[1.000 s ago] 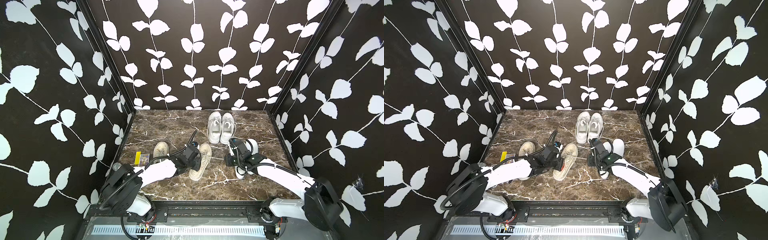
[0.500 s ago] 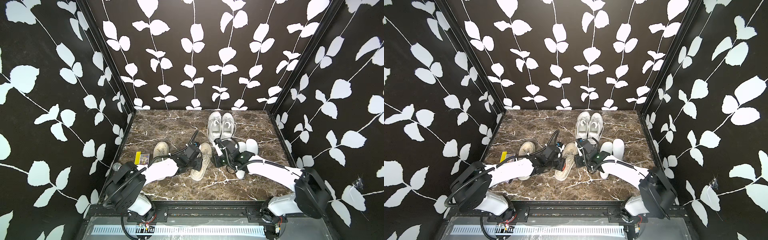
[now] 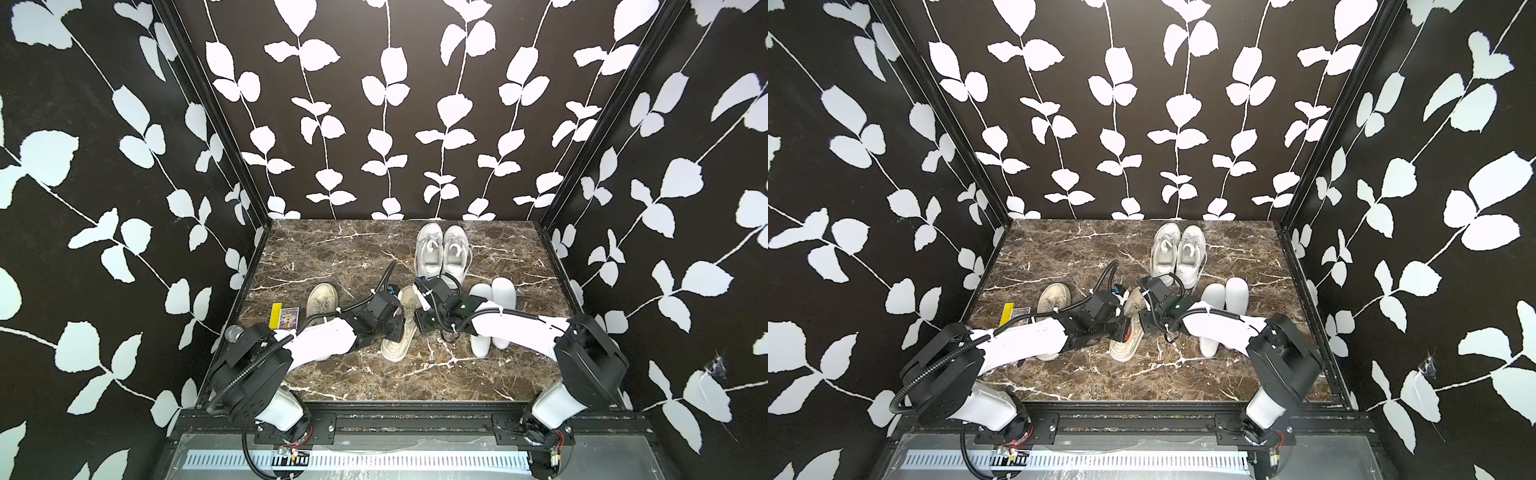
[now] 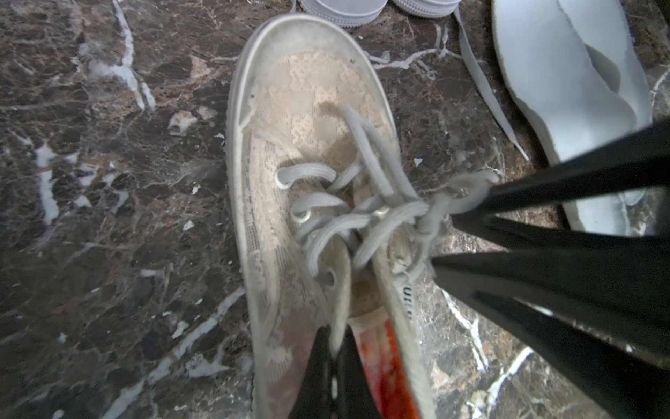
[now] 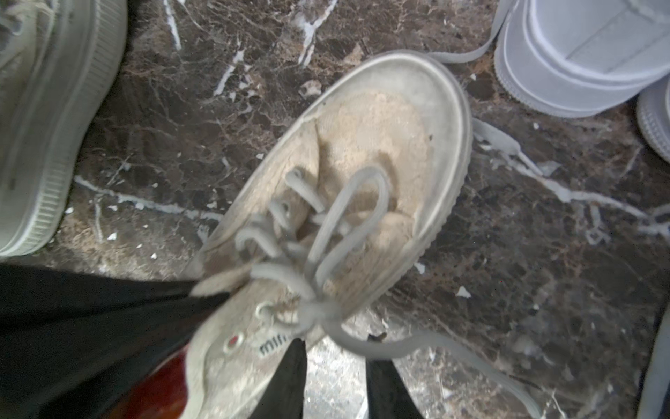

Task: Remove the insole from the shoe
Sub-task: Untie the shoelace on the shoe.

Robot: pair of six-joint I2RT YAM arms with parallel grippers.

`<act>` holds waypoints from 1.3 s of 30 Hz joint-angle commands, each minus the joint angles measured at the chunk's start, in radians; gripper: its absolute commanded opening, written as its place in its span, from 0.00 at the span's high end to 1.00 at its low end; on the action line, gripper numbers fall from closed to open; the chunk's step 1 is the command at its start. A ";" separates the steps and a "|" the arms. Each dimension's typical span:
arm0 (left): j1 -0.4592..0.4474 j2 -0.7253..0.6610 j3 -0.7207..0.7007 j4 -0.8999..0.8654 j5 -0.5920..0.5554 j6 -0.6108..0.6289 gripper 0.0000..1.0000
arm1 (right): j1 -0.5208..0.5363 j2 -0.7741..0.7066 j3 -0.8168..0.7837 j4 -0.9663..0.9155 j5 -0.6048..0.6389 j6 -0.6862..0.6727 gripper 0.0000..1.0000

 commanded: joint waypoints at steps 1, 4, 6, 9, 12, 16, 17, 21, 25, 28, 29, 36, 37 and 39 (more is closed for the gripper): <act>0.000 -0.020 -0.016 0.031 0.011 0.001 1.00 | 0.003 0.026 0.036 -0.026 0.045 -0.022 0.74; -0.001 -0.024 -0.021 0.031 0.003 -0.005 1.00 | 0.003 0.032 0.039 -0.029 0.040 -0.023 0.82; 0.000 -0.026 -0.023 0.031 -0.003 -0.008 1.00 | 0.001 0.030 0.038 -0.030 0.035 -0.023 0.87; 0.000 -0.030 -0.025 0.031 -0.008 -0.011 1.00 | 0.003 0.019 0.025 -0.029 0.039 -0.019 0.94; 0.000 -0.035 -0.025 0.031 -0.016 -0.013 1.00 | 0.003 0.001 0.007 -0.024 0.060 -0.011 1.00; 0.000 -0.048 -0.027 0.019 -0.037 -0.017 1.00 | 0.003 -0.025 -0.026 -0.007 0.101 0.009 1.00; 0.000 -0.052 -0.028 0.016 -0.044 -0.017 1.00 | 0.003 -0.025 -0.034 -0.008 0.110 0.015 1.00; 0.001 -0.064 -0.028 -0.008 -0.091 -0.026 1.00 | 0.001 -0.084 -0.071 -0.032 0.163 0.048 1.00; 0.004 -0.074 -0.038 -0.011 -0.115 -0.035 1.00 | -0.020 -0.150 -0.135 -0.058 0.227 0.092 1.00; 0.003 -0.073 -0.038 -0.009 -0.117 -0.039 1.00 | -0.051 -0.200 -0.183 -0.074 0.244 0.129 1.00; 0.005 -0.074 -0.038 -0.007 -0.117 -0.040 1.00 | -0.066 -0.215 -0.198 -0.079 0.250 0.142 1.00; 0.005 -0.076 -0.031 0.000 -0.095 -0.029 1.00 | -0.098 -0.258 -0.237 0.043 0.035 0.061 1.00; 0.005 -0.074 -0.029 0.000 -0.092 -0.027 1.00 | -0.090 -0.247 -0.227 0.068 -0.017 0.043 0.99; 0.005 -0.071 -0.026 0.002 -0.086 -0.026 1.00 | -0.064 -0.214 -0.190 0.074 -0.049 0.010 0.91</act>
